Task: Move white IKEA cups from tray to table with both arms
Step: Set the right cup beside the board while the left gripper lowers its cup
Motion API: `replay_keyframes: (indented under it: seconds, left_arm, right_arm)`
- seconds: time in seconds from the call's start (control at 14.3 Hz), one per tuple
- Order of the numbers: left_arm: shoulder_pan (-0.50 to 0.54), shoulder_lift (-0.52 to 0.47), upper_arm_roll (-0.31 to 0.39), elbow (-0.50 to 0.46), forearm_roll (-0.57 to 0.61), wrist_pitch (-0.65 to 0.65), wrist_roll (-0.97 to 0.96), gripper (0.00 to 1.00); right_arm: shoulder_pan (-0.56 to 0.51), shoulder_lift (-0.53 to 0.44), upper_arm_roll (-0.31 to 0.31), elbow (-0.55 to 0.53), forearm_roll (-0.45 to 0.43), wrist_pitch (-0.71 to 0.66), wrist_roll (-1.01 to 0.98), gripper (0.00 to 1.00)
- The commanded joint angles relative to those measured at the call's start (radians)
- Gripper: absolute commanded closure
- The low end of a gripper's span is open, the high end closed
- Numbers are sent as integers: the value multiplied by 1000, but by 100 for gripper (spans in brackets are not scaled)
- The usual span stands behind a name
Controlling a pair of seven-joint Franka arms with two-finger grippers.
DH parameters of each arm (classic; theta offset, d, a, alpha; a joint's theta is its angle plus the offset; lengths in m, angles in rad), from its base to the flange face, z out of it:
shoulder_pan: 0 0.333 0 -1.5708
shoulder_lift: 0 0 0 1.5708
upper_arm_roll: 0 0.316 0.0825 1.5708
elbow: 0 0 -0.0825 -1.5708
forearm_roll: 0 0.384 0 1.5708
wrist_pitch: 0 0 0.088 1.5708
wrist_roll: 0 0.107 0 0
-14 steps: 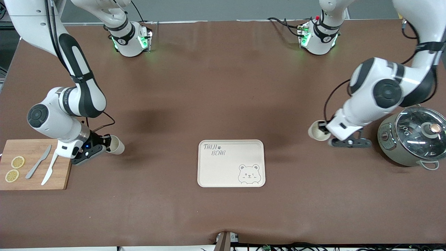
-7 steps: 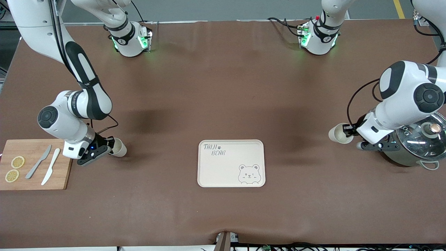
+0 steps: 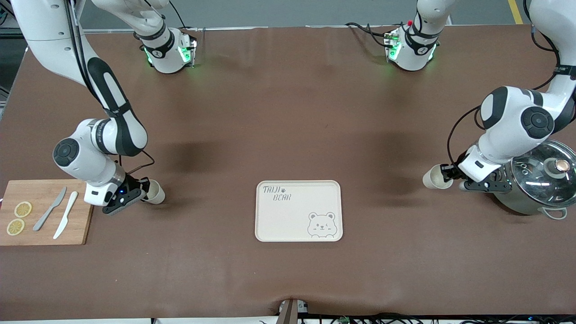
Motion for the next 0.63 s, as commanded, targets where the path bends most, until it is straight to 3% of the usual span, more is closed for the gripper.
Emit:
replay_keyframes:
  seconds: [0.0, 0.21, 0.56]
  left_arm:
    - [43, -26, -23, -50, 23, 35, -25, 100]
    - [48, -17, -14, -99, 24, 90, -25, 100]
    - [48, -17, -7, -125, 27, 96, -63, 100]
  right_arm:
    - [-14, -8, 15, 16, 34, -8, -26, 0]
    - [-14, -10, 15, 79, 40, -110, -24, 0]
    - [-19, -20, 8, 258, 38, -392, -5, 0]
